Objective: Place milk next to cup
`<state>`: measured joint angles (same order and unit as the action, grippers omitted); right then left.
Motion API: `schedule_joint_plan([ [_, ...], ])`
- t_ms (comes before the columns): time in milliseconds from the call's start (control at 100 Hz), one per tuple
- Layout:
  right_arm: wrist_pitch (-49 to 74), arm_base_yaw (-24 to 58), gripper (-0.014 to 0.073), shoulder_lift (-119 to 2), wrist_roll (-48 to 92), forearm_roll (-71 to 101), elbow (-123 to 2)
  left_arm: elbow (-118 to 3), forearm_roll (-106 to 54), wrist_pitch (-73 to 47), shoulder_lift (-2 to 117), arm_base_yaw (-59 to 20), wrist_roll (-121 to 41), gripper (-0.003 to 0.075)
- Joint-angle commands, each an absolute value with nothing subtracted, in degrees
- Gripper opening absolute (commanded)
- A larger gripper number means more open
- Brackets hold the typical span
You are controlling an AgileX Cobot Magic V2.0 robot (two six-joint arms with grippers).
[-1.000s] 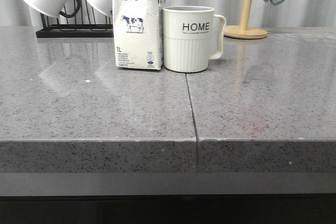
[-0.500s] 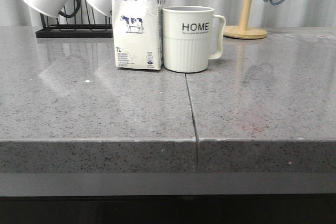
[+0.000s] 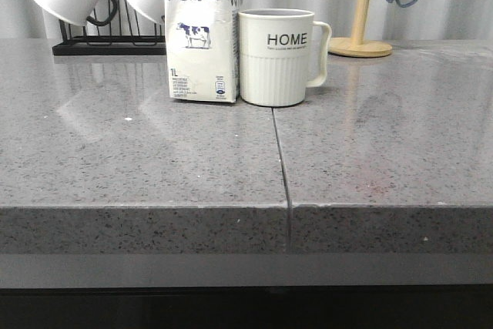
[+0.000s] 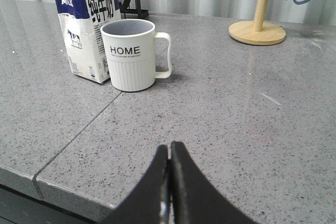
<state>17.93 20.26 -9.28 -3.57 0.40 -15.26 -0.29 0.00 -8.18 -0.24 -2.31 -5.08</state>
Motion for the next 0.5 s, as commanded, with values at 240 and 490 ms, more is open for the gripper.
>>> schedule_joint_plan([
  [240, 13.4, 20.2, -0.0066, -9.7, -3.3, 0.0, -16.8, 2.3, 0.0, -3.1, -1.9, -2.2, -4.9, -0.002],
  [490, 11.7, 19.8, -0.0066, -9.7, -3.3, 0.0, -16.7, 2.3, 0.0, -3.1, -1.9, -2.2, -4.9, -0.002],
])
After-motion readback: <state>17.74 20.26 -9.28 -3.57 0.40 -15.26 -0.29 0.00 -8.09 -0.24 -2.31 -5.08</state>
